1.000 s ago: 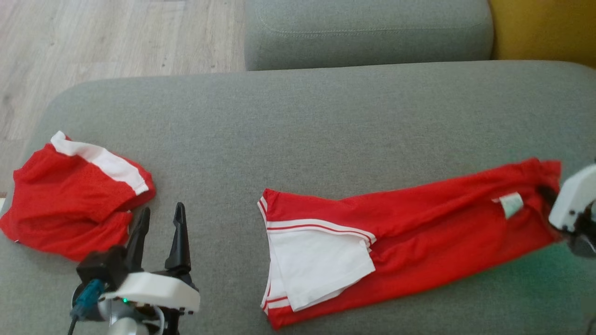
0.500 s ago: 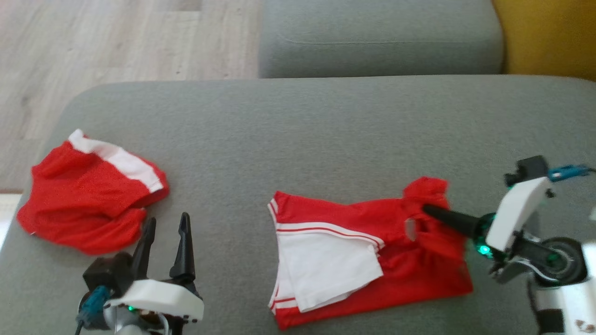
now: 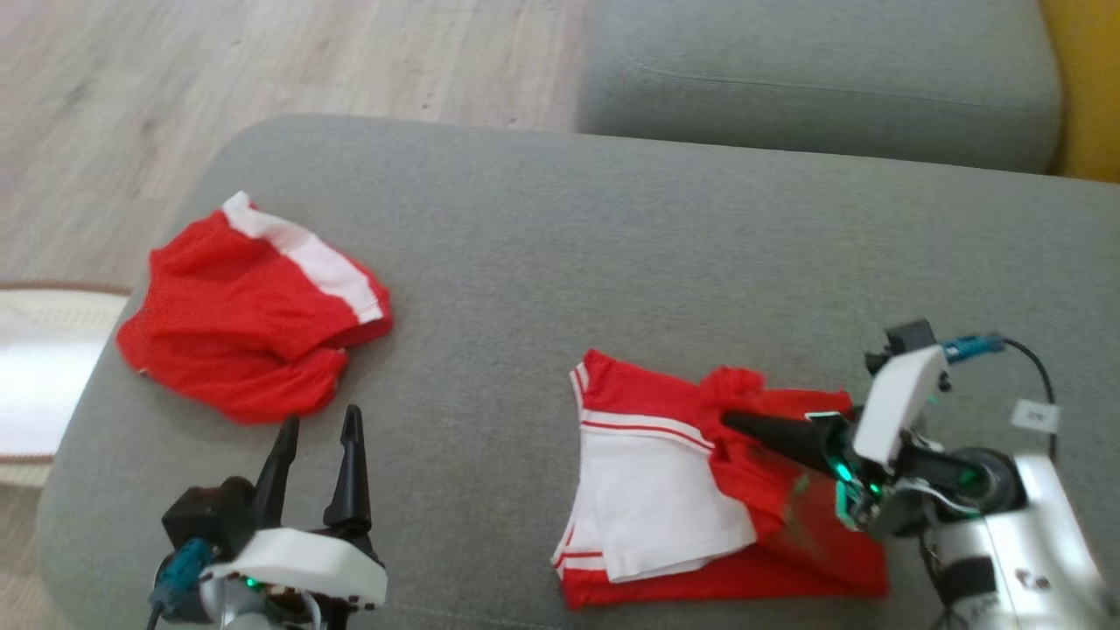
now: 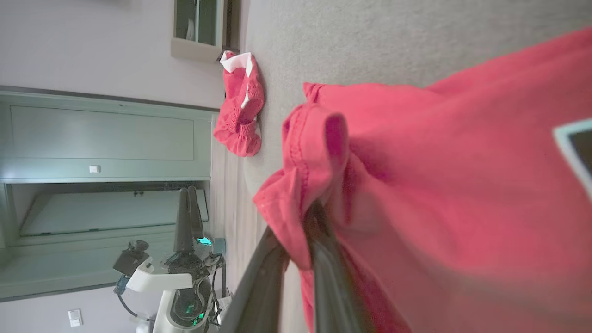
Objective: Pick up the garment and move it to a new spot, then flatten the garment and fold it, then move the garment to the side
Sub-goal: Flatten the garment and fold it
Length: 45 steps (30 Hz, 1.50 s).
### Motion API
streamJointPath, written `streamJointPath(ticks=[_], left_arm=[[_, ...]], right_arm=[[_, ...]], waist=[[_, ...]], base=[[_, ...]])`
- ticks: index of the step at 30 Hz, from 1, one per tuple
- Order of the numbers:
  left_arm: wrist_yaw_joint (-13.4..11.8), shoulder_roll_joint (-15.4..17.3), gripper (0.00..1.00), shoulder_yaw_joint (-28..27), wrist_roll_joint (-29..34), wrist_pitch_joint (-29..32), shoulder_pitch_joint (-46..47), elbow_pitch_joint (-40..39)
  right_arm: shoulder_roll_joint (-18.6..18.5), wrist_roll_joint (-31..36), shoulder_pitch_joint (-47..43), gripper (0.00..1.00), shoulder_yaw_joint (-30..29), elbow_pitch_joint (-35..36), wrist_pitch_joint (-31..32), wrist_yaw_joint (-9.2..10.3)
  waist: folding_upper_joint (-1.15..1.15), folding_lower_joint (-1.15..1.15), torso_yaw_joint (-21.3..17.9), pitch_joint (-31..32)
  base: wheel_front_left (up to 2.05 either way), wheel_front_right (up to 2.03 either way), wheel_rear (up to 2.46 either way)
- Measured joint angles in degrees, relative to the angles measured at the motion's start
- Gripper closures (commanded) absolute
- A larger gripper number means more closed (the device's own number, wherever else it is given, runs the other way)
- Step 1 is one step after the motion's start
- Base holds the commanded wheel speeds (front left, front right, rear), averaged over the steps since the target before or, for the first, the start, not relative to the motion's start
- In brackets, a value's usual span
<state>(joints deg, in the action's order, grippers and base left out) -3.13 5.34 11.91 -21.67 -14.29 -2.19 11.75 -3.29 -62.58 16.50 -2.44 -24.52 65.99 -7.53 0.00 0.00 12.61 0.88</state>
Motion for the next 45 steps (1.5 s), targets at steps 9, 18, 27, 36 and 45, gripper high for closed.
streamJointPath(ticks=[9,18,27,36,45], left_arm=[[0.2,-0.5,0.00,0.0,0.3,0.0,0.2,0.8],[0.4,-1.1,0.00,-0.5,0.6,0.0,1.0,1.3],[0.6,-1.6,0.00,-1.6,0.9,0.0,1.4,1.6],[0.7,-1.7,0.00,-2.4,1.4,0.0,1.3,1.5],[1.2,-1.6,0.00,-4.0,2.6,0.0,1.3,-1.0]], right_arm=[[0.1,-5.1,7.0,1.00,7.1,-11.7,-5.2,0.00],[0.1,-8.9,10.8,1.00,16.2,-19.5,-10.3,0.00],[0.1,-12.1,13.8,0.00,19.8,-23.6,-12.1,0.00],[-0.9,-12.9,14.9,0.00,18.1,-16.8,-15.8,0.00],[-8.0,-7.6,9.3,0.00,15.4,7.3,-33.0,0.00]], waist=[[0.00,0.00,3.6,-1.2],[0.00,0.00,4.5,-1.8],[0.00,0.00,3.5,-1.5],[0.00,0.00,1.1,-0.8],[0.00,0.00,-2.9,-0.2]], base=[[0.00,0.00,0.00],[0.00,0.00,0.00],[0.00,0.00,0.00],[0.00,0.00,0.00],[0.00,0.00,0.00]])
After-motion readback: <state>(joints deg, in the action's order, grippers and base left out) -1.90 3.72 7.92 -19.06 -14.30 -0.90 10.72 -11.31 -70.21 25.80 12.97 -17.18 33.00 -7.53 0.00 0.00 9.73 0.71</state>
